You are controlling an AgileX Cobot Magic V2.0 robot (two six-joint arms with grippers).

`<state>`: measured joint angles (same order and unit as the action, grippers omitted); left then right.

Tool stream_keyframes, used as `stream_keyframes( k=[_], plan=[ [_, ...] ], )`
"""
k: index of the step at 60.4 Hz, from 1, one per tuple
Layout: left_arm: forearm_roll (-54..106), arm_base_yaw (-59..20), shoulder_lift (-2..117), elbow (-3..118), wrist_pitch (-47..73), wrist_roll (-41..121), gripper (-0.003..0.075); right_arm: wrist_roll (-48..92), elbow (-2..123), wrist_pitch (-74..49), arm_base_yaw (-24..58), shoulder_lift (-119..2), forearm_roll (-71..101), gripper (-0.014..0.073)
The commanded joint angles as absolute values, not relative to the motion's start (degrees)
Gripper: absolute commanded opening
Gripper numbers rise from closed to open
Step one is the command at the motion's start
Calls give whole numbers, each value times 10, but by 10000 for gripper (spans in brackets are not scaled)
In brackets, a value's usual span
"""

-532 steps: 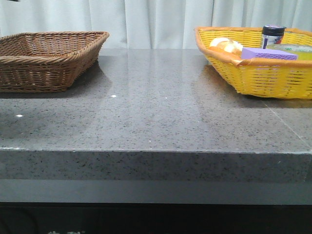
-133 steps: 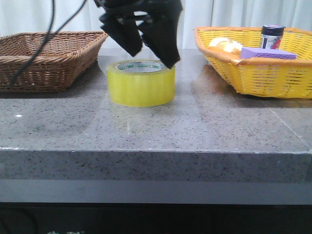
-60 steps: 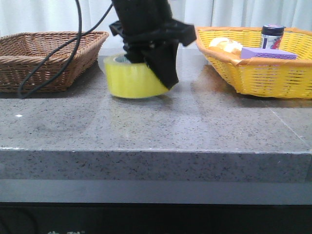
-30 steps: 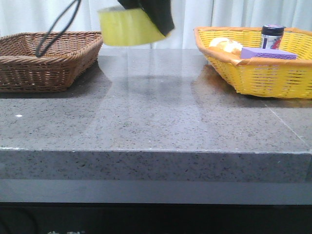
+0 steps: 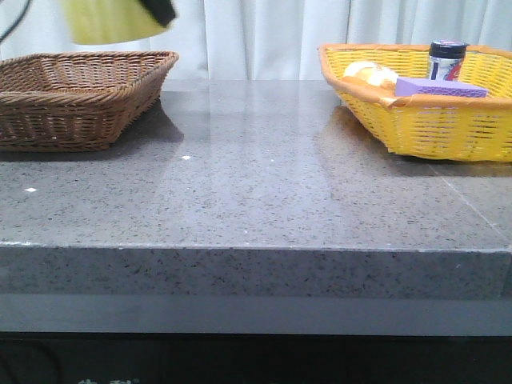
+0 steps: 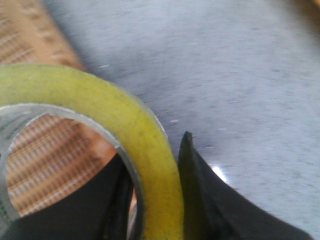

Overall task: Transfer tape with both arms
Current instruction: 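Lift the tape roll with the left gripper and carry it over the brown basket, then lower the tape roll into the brown basket and open the left gripper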

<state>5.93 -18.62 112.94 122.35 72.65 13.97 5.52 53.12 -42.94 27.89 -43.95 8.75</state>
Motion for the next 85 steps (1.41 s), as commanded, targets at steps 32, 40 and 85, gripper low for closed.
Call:
stream_keyframes(
  k=[32, 40, 85],
  plan=[
    [71, -72, 1164, 1243, 717, 138, 167, 61, 544, -395, 277, -438, 92, 508],
    [93, -72, 1183, 1243, 713, 138, 170, 61, 544, -395, 277, -438, 92, 508],
    [72, -86, 1140, 1249, 723, 106, 489, 61, 544, -395, 277, -438, 92, 508]
  ],
)
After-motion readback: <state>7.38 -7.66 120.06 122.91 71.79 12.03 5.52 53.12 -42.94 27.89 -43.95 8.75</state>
